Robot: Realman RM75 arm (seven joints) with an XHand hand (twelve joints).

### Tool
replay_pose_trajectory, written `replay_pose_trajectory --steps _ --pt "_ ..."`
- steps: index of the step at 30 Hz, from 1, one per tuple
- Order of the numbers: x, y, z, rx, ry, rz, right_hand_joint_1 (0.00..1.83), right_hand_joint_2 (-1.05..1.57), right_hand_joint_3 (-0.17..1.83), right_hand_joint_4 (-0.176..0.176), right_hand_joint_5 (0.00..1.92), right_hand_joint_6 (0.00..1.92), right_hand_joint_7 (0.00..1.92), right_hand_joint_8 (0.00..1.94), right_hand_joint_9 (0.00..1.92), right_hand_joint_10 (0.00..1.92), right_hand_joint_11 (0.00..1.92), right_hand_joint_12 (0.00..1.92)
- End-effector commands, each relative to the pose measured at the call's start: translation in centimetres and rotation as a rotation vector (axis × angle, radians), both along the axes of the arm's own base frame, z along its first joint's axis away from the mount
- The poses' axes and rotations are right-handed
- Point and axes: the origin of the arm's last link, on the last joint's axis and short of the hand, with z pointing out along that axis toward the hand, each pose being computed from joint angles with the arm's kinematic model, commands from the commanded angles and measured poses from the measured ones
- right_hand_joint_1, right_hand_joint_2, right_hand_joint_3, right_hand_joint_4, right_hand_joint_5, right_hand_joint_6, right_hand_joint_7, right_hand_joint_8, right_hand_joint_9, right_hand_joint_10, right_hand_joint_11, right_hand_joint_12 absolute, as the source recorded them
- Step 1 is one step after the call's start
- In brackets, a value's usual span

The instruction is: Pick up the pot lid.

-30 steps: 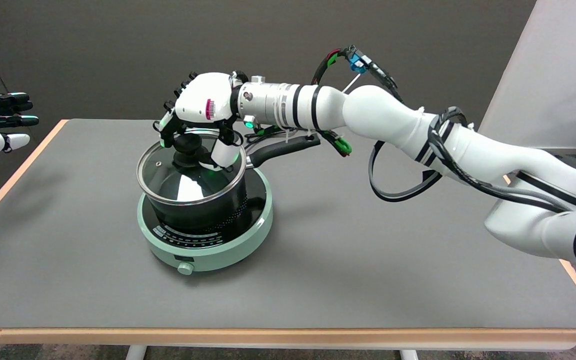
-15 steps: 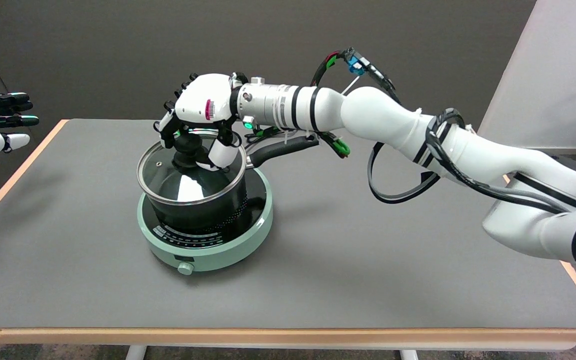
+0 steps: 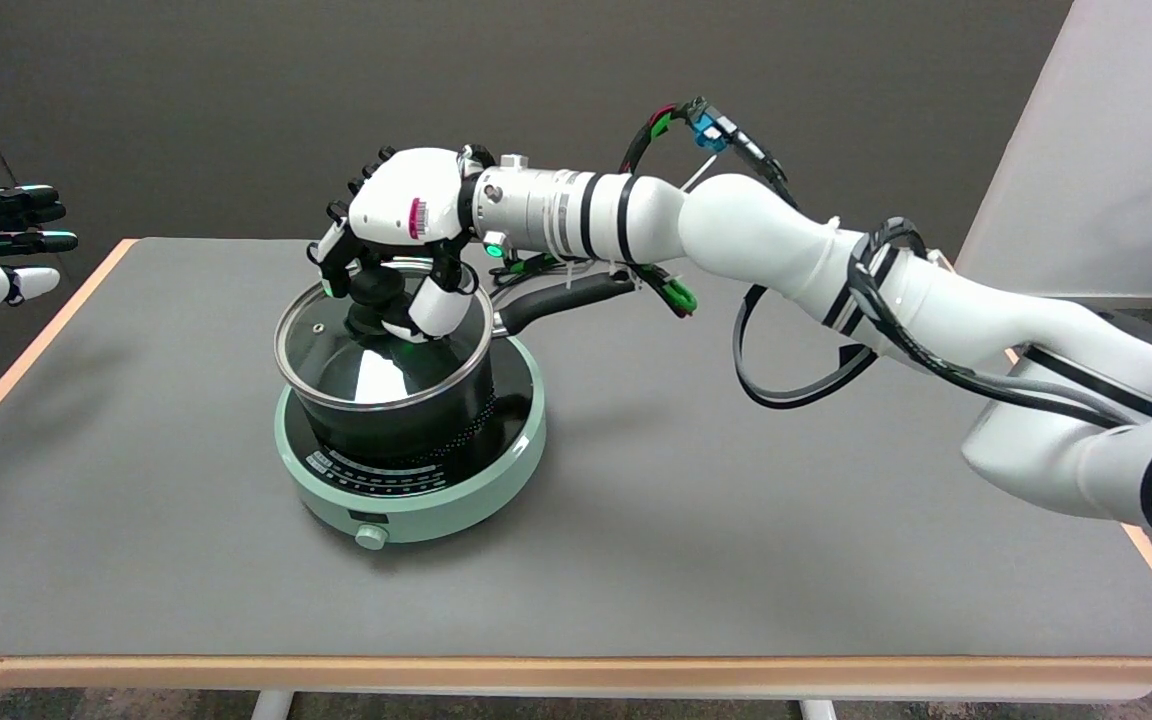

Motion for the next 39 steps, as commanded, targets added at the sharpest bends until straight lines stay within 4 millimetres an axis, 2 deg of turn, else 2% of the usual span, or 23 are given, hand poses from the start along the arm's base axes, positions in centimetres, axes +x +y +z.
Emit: replay_pose_trajectory --steps 1,16,33,34,35,39 --pt "-0.19 -0.38 -0.29 -0.007 -0.005 -0.011 0.84 0.67 0.95 0.176 0.68 0.59 0.84 0.39 0.79 0.62 0.54 1.00" --pt "-0.51 -0.85 -0.49 -0.010 -0.017 -0.049 0.86 0.70 0.95 0.176 0.70 0.67 0.87 0.44 0.81 0.64 0.55 1.02" --pt "-0.66 -0.55 0.15 -0.007 -0.048 -0.079 1.02 0.77 0.93 0.176 0.72 0.79 0.91 0.58 0.84 0.70 0.60 1.11" --pt "-0.67 -0.52 0.18 -0.007 -0.049 -0.080 1.23 0.92 0.52 0.176 0.73 0.81 0.90 0.97 0.84 0.72 0.61 1.10" --pt "-0.66 -0.51 0.21 -0.007 -0.048 -0.079 1.35 1.00 0.29 0.176 0.73 0.83 0.90 1.18 0.85 0.74 0.62 1.09" --pt "-0.62 -0.48 0.20 -0.006 -0.048 -0.078 1.35 0.99 0.31 0.176 0.73 0.86 0.91 1.18 0.86 0.78 0.63 1.09"
